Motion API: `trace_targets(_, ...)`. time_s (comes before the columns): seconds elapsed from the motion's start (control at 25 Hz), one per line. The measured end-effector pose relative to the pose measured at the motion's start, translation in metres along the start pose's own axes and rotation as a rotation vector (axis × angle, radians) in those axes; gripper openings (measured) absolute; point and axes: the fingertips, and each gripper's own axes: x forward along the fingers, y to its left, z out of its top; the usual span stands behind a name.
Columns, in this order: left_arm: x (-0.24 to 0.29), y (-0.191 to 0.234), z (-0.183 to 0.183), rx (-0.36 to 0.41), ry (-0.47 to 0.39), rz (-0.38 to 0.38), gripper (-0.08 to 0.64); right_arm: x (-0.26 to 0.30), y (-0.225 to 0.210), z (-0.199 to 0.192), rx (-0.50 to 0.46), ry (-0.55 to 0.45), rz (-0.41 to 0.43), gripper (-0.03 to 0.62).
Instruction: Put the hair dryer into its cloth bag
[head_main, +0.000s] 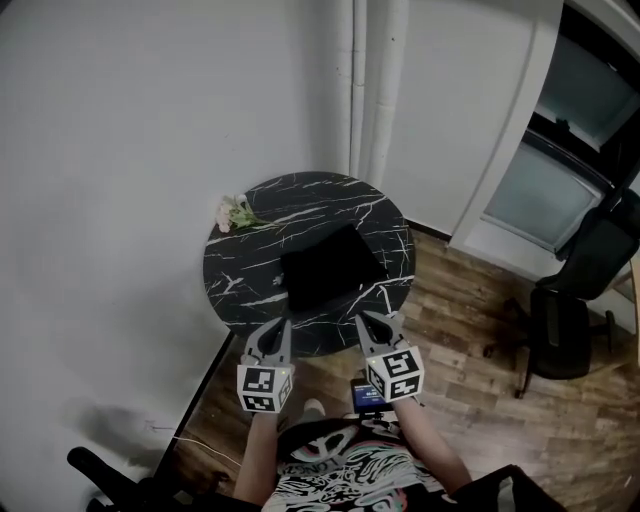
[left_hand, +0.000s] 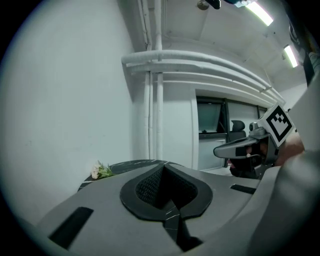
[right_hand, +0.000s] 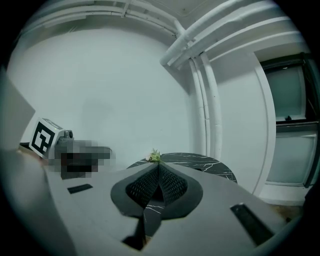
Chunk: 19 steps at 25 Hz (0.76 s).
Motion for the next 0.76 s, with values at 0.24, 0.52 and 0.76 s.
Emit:
trace_targets(0.24, 0.006, 0.001, 0.003, 0.032, -0.003, 0.021, 0.014, -0.001, -0.012, 0.0, 0.003, -0.006, -0.015, 0.018)
trace_targets(0.52, 0.012, 0.007, -0.002, 0.022, 0.006, 0.041, 0.014, 0.003, -0.018, 0.0, -0.006, 0.002, -0.016, 0.018)
trace_targets(0.76, 0.02, 0.013, -0.002, 0.013, 0.006, 0.054, 0.014, 0.008, -0.021, 0.001, -0.033, 0.008, -0.015, 0.018)
